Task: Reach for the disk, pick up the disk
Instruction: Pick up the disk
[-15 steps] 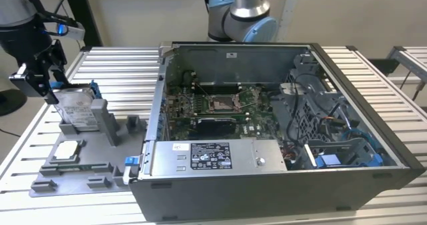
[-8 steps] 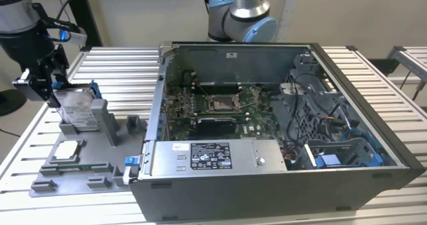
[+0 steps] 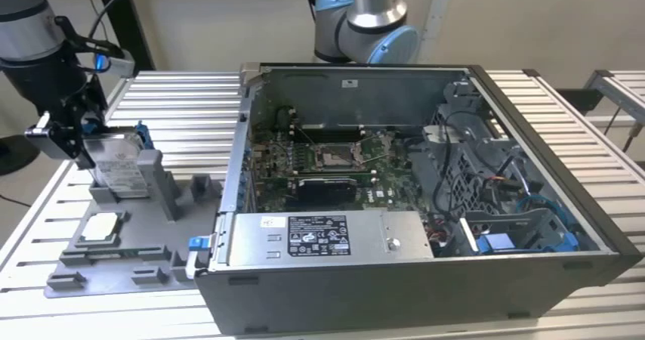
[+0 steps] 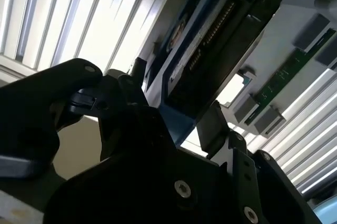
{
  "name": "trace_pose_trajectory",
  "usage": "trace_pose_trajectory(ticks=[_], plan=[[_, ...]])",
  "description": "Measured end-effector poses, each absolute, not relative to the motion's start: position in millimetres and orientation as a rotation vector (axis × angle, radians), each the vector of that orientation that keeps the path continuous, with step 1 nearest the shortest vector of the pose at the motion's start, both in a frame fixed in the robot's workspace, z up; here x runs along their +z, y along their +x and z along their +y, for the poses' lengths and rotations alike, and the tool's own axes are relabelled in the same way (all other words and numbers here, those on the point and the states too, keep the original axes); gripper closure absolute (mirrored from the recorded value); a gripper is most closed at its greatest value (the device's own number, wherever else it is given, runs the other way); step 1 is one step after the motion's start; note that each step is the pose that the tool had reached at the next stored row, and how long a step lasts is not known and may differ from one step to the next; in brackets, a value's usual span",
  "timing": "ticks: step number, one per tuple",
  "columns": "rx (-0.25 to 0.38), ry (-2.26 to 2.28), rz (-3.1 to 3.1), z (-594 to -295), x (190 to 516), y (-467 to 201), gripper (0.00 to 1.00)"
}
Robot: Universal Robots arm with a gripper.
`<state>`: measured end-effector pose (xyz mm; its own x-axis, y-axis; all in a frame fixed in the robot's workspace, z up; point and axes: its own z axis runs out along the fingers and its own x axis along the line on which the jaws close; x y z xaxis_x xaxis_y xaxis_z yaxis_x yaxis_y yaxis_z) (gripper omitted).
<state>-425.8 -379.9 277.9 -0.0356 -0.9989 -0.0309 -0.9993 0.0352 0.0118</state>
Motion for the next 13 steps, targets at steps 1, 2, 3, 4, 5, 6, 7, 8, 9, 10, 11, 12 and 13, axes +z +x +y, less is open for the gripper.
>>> trace_pose_trajectory(ticks=[1, 2, 3, 4, 5, 6, 7, 8, 9, 10, 11, 12, 13], plan=[[0.047, -2.172, 2.25, -379.9, 277.0, -425.8, 0.0], [0.047, -2.172, 2.25, -379.9, 276.9, -425.8, 0.0], [0.047, -2.172, 2.251, -379.8, 276.9, -425.8, 0.0], [0.047, -2.172, 2.251, -379.9, 276.9, -425.8, 0.0], [0.047, -2.172, 2.251, -379.9, 276.9, -425.8, 0.0], [0.047, -2.172, 2.251, -379.9, 276.8, -425.8, 0.0], [0.047, -2.171, 2.25, -379.8, 276.7, -425.8, 0.0], [0.047, -2.172, 2.251, -379.8, 276.7, -425.8, 0.0], [0.047, -2.171, 2.25, -379.8, 276.7, -425.8, 0.0], [0.047, -2.172, 2.25, -379.8, 276.7, -425.8, 0.0], [0.047, -2.171, 2.25, -379.8, 276.7, -425.8, 0.0], [0.047, -2.171, 2.25, -379.8, 276.6, -425.8, 1.0], [0.047, -2.171, 2.25, -379.8, 276.6, -425.8, 1.0]])
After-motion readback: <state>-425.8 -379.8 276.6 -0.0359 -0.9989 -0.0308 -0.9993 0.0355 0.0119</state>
